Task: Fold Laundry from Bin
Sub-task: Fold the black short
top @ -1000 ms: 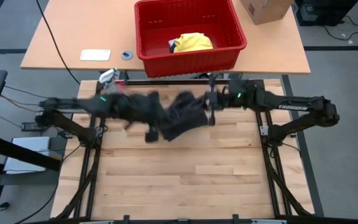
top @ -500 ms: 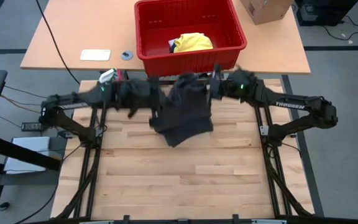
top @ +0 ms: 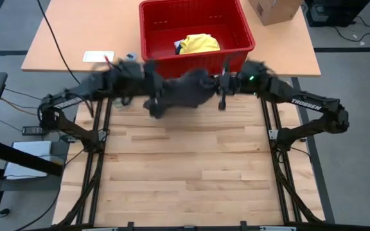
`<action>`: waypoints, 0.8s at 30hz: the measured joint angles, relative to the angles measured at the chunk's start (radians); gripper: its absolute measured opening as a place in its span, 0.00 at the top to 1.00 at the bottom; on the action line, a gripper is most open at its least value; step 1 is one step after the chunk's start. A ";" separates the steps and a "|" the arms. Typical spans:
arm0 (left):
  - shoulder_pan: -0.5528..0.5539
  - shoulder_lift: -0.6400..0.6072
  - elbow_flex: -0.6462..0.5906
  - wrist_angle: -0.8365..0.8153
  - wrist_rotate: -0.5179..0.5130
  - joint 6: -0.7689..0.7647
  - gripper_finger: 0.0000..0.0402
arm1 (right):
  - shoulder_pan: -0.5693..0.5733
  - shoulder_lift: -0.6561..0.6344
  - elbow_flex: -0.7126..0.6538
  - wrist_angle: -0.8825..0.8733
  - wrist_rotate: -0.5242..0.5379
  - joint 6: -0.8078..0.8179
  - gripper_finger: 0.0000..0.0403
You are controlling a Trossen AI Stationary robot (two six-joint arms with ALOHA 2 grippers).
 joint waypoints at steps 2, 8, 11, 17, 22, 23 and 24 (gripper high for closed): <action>-0.061 0.000 -0.109 0.027 0.007 -0.070 0.89 | 0.029 0.005 -0.025 -0.114 0.010 0.090 0.94; -0.220 0.005 -0.523 0.334 0.006 -0.449 0.89 | 0.150 0.008 -0.204 -0.202 -0.089 0.443 0.94; -0.298 0.005 -0.696 0.519 0.007 -0.721 0.89 | 0.245 0.008 -0.330 -0.125 -0.131 0.640 0.94; -0.401 0.005 -0.904 0.786 -0.034 -1.107 0.89 | 0.383 0.008 -0.528 0.114 -0.153 0.981 0.94; -0.362 0.003 -0.922 0.774 -0.184 -1.134 0.89 | 0.311 0.008 -0.567 0.201 -0.079 1.016 0.94; -0.335 0.003 -0.922 0.773 -0.208 -1.122 0.89 | 0.282 0.008 -0.567 0.201 -0.054 1.003 0.94; -0.305 0.003 -0.922 0.769 -0.232 -1.106 0.89 | 0.250 0.008 -0.567 0.201 -0.029 0.984 0.94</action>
